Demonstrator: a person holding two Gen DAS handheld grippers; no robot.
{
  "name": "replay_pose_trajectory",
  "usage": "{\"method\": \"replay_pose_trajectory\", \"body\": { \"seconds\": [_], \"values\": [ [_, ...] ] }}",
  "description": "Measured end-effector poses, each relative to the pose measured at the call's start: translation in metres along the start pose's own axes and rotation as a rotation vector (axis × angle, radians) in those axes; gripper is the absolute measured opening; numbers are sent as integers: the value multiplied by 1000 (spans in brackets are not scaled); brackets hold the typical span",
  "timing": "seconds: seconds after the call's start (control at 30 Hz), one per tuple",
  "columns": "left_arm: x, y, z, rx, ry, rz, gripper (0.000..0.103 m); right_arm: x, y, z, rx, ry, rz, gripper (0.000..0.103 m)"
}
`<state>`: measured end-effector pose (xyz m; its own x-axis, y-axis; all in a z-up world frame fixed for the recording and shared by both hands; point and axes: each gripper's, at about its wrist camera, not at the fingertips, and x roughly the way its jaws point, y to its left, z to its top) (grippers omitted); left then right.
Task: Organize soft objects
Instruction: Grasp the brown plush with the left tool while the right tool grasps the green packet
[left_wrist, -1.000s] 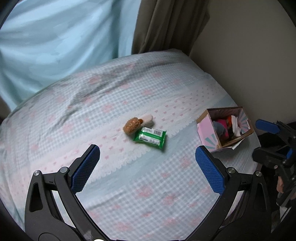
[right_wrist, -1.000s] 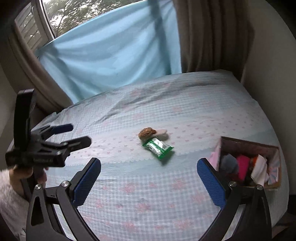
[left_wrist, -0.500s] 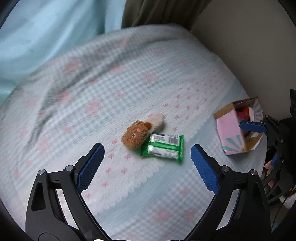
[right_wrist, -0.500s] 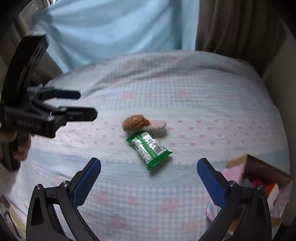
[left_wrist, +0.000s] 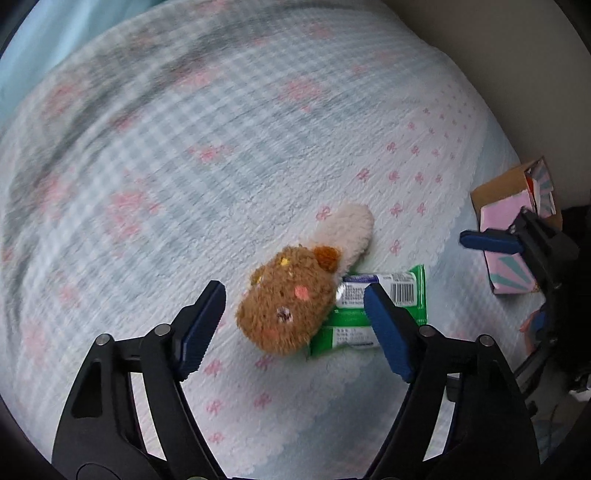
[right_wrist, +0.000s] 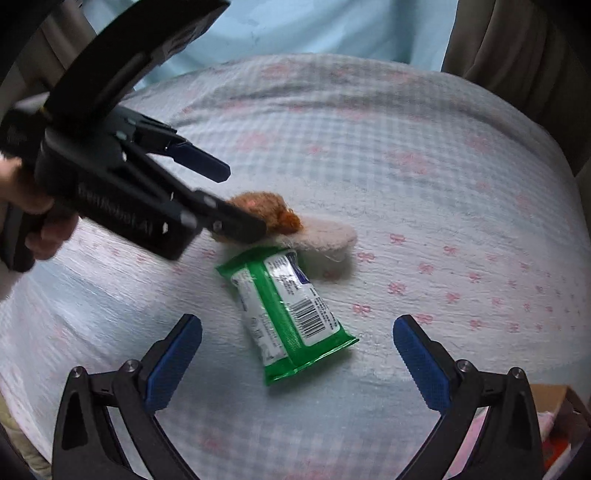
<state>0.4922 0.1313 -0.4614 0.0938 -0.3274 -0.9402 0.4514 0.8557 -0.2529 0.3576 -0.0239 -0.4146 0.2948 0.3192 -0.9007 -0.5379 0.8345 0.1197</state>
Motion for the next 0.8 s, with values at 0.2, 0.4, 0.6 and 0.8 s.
{"method": "replay_pose_trajectory", "body": {
  "seconds": [0.2, 0.4, 0.6, 0.8],
  "values": [
    [21, -1, 4, 65, 41, -24, 62, 24, 9, -1, -44, 3, 43, 103],
    [39, -3, 4, 67, 80, -44, 41, 53, 10, 0, -60, 71, 70, 87],
    [34, 1, 4, 34, 55, -66, 37, 58, 13, -1, -93, 92, 65, 53],
    [16, 5, 2, 16, 29, -50, 36, 49, 12, 0, -69, 96, 45, 39]
  ]
}}
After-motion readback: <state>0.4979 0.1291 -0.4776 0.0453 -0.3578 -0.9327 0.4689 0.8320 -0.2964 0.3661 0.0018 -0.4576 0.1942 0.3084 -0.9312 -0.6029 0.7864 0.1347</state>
